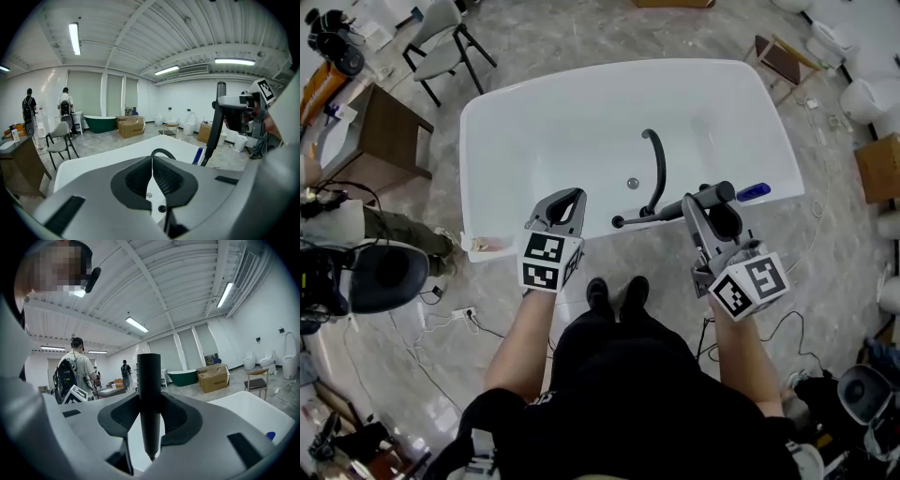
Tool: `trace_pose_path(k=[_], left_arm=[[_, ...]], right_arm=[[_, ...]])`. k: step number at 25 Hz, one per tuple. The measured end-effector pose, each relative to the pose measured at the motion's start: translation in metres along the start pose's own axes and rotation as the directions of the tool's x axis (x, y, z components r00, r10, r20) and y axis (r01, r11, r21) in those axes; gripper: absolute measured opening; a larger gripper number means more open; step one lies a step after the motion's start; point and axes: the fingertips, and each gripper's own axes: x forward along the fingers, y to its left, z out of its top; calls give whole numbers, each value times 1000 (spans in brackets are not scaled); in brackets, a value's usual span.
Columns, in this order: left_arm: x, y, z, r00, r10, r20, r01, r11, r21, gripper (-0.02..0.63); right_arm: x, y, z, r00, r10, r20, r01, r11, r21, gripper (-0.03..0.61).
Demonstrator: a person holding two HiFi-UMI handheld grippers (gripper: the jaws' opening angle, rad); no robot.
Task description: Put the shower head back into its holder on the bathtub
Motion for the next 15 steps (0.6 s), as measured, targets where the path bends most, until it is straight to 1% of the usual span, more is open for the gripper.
trace_pose_path(k=[3, 6, 10, 13, 15], left_arm=[[5, 9, -16, 1000, -1, -6, 1, 1000, -14, 20], [15, 15, -41, 999, -21, -25, 20, 999, -39, 20], [22, 21, -74, 997, -51, -50, 48, 997, -55, 20], [28, 24, -101, 996, -55, -71, 50, 996, -71, 20], [34, 28, -120, 994, -54, -92, 44, 994, -105, 20]], right_arm=[[18, 9, -20, 999, 3, -44, -3, 1000, -13, 147], [37, 14, -43, 995, -15, -95, 13, 1000, -16, 147], [52, 18, -89, 989, -21, -146, 23, 1000, 12, 147], [56, 16, -122, 979, -47, -199, 52, 998, 23, 147], [60, 13, -144, 972, -51, -231, 60, 998, 35, 147]])
